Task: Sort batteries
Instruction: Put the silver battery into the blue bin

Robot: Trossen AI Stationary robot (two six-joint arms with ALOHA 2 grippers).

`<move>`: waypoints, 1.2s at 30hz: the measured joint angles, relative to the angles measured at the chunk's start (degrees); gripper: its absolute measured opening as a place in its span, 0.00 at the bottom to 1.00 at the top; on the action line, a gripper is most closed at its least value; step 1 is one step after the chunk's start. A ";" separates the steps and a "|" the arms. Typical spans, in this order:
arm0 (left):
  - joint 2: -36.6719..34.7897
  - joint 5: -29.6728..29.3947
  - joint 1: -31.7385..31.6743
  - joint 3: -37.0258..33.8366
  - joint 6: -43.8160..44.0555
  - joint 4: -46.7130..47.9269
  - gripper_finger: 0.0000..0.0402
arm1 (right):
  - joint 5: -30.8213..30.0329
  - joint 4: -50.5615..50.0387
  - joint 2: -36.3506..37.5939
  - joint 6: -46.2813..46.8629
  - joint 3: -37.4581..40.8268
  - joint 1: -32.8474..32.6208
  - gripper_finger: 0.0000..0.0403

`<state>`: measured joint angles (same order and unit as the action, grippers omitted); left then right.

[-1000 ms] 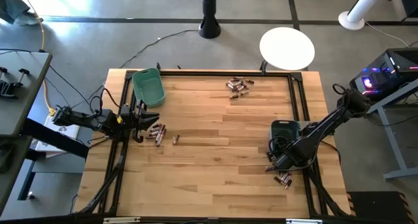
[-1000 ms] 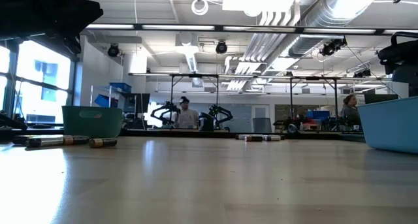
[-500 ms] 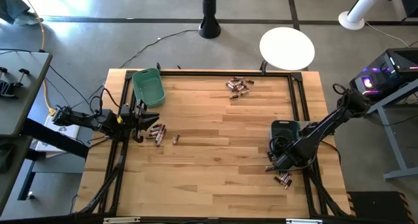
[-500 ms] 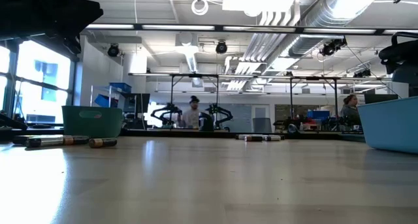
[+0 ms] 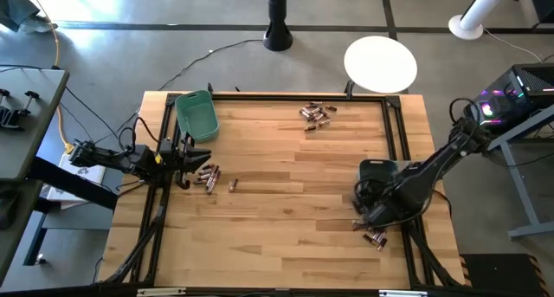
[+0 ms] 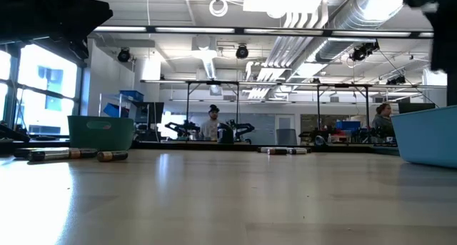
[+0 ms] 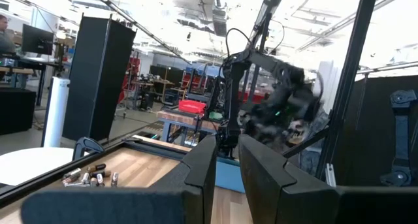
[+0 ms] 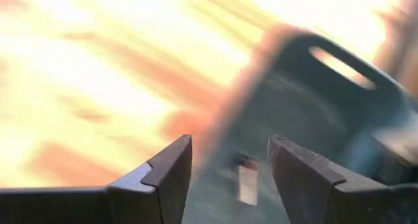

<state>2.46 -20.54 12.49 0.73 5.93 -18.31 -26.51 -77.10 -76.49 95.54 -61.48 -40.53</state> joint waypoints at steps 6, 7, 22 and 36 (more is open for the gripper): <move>0.02 0.01 -0.02 -0.02 -0.04 0.01 0.14 | 0.80 36.34 -1.85 -39.43 -2.30 1.30 0.48; 0.00 0.01 0.00 -0.02 -0.02 0.01 0.14 | 2.15 39.36 -3.24 -42.85 -2.15 1.70 0.48; 0.01 0.53 -0.02 -0.03 0.42 -0.18 0.14 | 33.68 22.26 -25.43 -45.21 -1.79 11.06 0.48; 0.00 0.47 -0.02 -0.04 0.46 -0.45 0.14 | 35.85 18.51 -27.63 -48.50 0.24 12.37 0.48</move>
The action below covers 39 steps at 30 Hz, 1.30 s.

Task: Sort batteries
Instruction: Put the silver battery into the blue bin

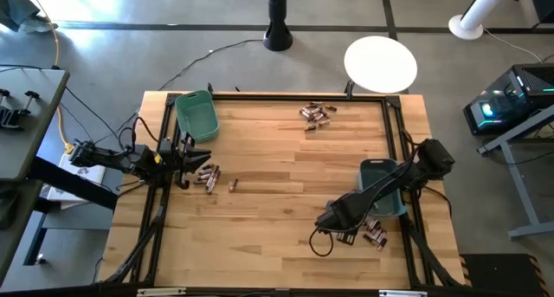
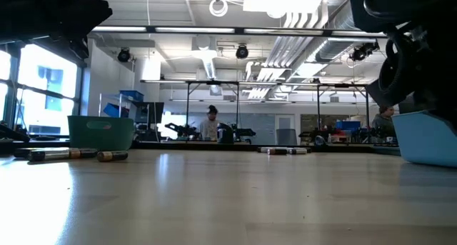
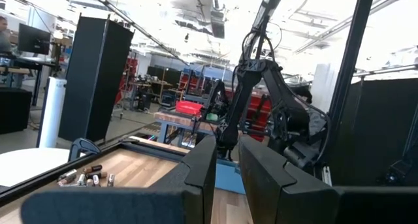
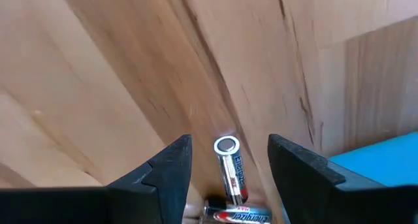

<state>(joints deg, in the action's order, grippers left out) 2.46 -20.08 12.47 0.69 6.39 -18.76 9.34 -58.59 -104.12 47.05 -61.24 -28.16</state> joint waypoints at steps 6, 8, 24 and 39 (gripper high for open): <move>0.01 -0.01 0.00 0.00 0.00 0.03 0.14 | 0.84 0.99 0.10 -0.67 2.47 -0.02 0.48; 0.00 -0.02 0.00 0.00 0.02 0.03 0.14 | 1.18 1.43 0.20 -1.29 2.94 -0.02 0.47; 0.02 -0.02 0.00 0.00 0.04 0.04 0.14 | 2.50 1.97 0.11 -5.11 3.20 -0.17 0.05; 0.01 0.11 0.00 0.00 0.55 0.04 0.14 | -24.04 -1.26 4.55 -6.39 -12.11 -1.84 0.05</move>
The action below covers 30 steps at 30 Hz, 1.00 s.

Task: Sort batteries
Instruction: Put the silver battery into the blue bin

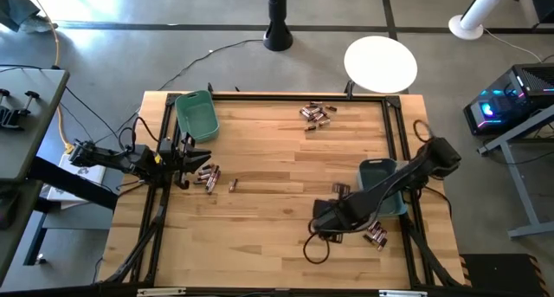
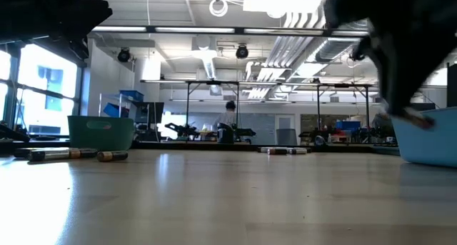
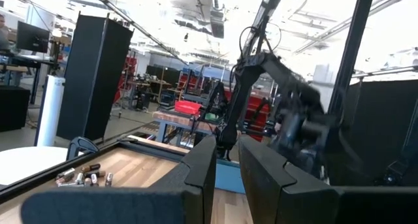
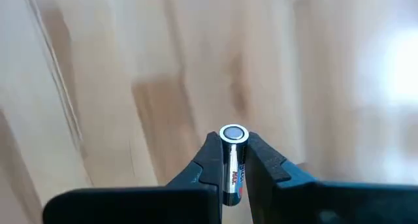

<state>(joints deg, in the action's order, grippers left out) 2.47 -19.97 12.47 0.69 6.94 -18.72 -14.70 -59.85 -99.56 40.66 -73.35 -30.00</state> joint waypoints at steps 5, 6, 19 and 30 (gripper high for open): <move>-0.02 0.04 0.02 0.00 0.00 0.01 0.14 | -5.49 -14.99 4.79 10.30 -3.14 0.10 0.05; -0.01 0.04 0.00 0.00 0.00 0.02 0.14 | -5.49 -18.03 5.65 12.94 -2.87 0.11 0.05; 0.00 0.15 0.02 0.00 -0.02 1.11 0.14 | 5.18 -22.21 18.35 42.69 16.00 -0.70 0.05; 0.01 0.15 0.02 0.00 -0.04 1.11 0.14 | 8.53 -1.84 26.63 54.51 34.67 -0.66 0.05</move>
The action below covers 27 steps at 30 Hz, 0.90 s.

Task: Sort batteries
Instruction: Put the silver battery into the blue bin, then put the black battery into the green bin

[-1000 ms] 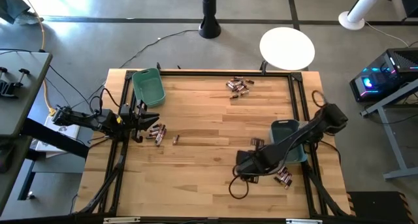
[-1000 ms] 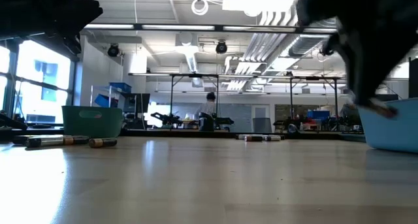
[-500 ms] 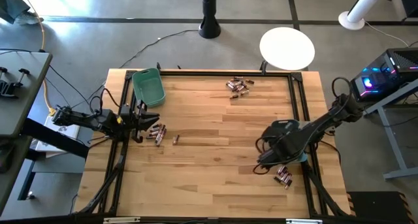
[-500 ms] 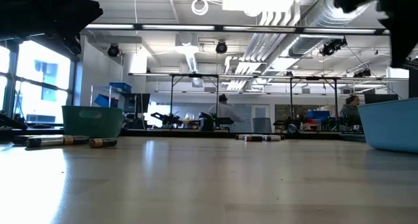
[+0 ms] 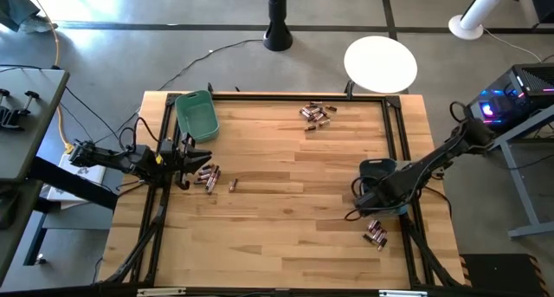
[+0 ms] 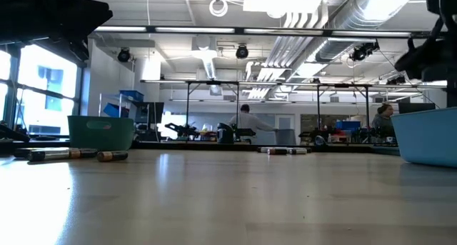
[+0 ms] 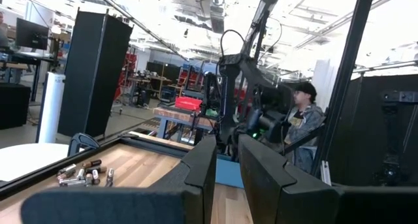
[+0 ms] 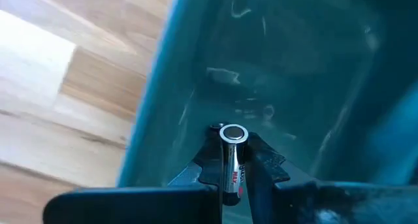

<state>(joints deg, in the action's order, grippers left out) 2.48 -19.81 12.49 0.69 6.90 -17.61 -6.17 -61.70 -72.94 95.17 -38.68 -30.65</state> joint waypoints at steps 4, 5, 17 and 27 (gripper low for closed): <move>-0.02 0.00 0.00 0.00 0.01 0.00 0.14 | 1.45 4.08 0.43 1.35 3.60 0.00 0.05; -0.01 -0.01 0.00 0.00 0.01 -0.02 0.14 | 1.82 5.08 0.42 1.44 4.29 0.00 0.05; -0.02 -0.02 0.00 0.00 0.30 -0.28 0.14 | 2.07 8.50 0.45 2.41 6.24 0.00 0.21; -0.02 -0.04 0.00 0.00 0.42 -0.26 0.14 | -2.19 6.04 4.51 2.36 6.17 0.00 0.46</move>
<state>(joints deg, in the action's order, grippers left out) 2.46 -19.86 12.49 0.69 7.31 -17.87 -8.36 -55.65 -68.43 97.53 -32.51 -30.65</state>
